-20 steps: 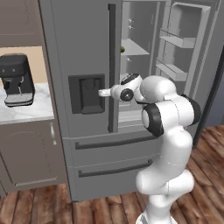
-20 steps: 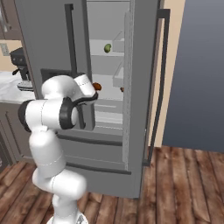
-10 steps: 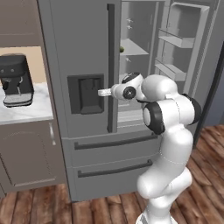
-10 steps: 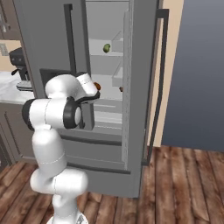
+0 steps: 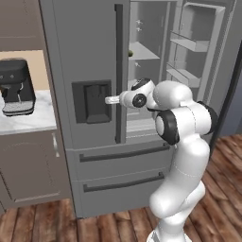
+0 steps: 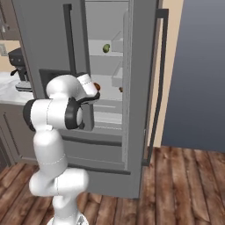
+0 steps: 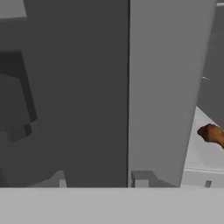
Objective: Gather the carrot and cucumber from the fridge and place them on a tray on the dining counter. Then gather the chicken drumsticks from the fridge and place them on the other tray.
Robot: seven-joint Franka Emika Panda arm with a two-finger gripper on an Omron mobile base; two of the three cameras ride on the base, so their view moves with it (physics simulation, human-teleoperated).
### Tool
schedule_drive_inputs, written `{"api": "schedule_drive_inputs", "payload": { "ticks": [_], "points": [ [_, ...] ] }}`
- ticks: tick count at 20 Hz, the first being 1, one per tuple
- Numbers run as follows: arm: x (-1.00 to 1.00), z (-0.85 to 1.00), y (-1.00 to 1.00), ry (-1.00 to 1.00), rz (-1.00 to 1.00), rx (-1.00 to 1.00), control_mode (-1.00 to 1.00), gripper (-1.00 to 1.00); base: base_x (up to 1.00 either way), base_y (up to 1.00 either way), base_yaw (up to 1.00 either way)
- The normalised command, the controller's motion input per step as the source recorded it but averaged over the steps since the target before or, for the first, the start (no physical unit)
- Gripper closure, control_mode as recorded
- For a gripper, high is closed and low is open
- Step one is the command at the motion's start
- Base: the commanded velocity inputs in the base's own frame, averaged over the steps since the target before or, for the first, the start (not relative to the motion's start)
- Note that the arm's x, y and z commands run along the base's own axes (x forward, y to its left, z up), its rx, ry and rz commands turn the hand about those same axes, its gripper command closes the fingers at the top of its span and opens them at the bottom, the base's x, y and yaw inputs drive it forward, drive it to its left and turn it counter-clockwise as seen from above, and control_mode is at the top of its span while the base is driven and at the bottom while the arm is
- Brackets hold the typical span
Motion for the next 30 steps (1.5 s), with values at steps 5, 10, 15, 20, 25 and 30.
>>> {"api": "schedule_drive_inputs", "payload": {
  "ticks": [5, 10, 15, 20, 25, 30],
  "points": [
    [-0.36, 0.02, 0.78, 0.02, 0.00, 0.00, -1.00, 1.00, 0.00, 0.00, 0.00],
    [-0.63, 0.05, 0.88, 0.11, 0.00, -0.01, -1.00, 1.00, 0.00, 0.00, 0.00],
    [-0.87, 0.02, 0.87, 0.12, 0.00, -0.04, -1.00, 1.00, 0.00, 0.00, 0.00],
    [-0.97, 0.00, 0.90, 0.10, 0.00, -0.04, -1.00, 1.00, 0.00, 0.00, 0.00],
    [-0.97, 0.05, 0.93, 0.15, 0.00, -0.09, -1.00, 1.00, 0.00, 0.00, 0.00],
    [-0.98, 0.05, 0.93, 0.22, -0.01, -0.18, -1.00, 1.00, 0.00, 0.00, 0.00]
  ]
}}
